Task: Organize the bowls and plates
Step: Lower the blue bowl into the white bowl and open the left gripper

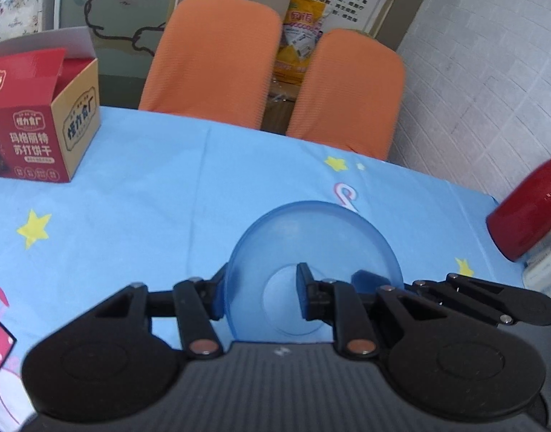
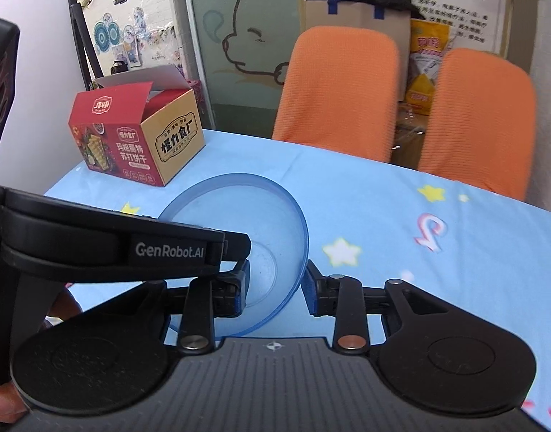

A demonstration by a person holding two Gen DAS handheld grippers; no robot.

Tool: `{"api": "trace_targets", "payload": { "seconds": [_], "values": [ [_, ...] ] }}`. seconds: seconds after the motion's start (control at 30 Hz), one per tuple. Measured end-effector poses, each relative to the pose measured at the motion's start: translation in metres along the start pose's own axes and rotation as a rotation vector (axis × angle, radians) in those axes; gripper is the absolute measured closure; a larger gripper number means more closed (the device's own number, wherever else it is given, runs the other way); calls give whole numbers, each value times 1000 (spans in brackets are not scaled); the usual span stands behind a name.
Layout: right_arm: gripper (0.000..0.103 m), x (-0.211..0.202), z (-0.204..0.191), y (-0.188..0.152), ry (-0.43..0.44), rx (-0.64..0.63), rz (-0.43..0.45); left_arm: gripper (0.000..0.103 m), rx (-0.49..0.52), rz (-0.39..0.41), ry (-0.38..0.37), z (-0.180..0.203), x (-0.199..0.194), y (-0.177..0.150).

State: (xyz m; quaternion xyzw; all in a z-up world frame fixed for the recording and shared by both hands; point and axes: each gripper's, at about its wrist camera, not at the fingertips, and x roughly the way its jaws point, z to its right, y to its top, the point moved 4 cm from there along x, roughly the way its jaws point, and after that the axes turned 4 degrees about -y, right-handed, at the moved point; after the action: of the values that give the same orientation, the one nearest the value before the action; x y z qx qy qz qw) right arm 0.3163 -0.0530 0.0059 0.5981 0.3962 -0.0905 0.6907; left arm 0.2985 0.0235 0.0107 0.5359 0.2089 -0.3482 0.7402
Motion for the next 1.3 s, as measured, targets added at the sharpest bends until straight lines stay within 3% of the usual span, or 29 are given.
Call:
{"api": "trace_targets", "payload": {
  "seconds": [0.27,0.6,0.67,0.73,0.87,0.9,1.07,1.3],
  "values": [
    [39,-72,12,-68,-57,66,13,83,60,-38,-57,57,-31,-70],
    [31,-94,8,-135,-35,164,16,79,110,-75,-56,68,-35,-127],
    [29,-92,5,-141,-41,165,26,73,120,-71,-61,67,-33,-130],
    [29,-92,2,-145,-58,152,47,51,130,-61,-69,68,-32,-132],
    [22,-94,0,-148,-86,141,92,38,155,-6,-83,71,-36,-132],
    [20,-96,2,-149,-85,148,103,31,161,14,-73,71,-39,-132],
    [0,-114,12,-157,-128,214,186,27,149,142,-68,64,-63,-124],
    [0,-126,22,-169,-162,362,300,25,99,282,28,52,-83,-121]
  ]
}}
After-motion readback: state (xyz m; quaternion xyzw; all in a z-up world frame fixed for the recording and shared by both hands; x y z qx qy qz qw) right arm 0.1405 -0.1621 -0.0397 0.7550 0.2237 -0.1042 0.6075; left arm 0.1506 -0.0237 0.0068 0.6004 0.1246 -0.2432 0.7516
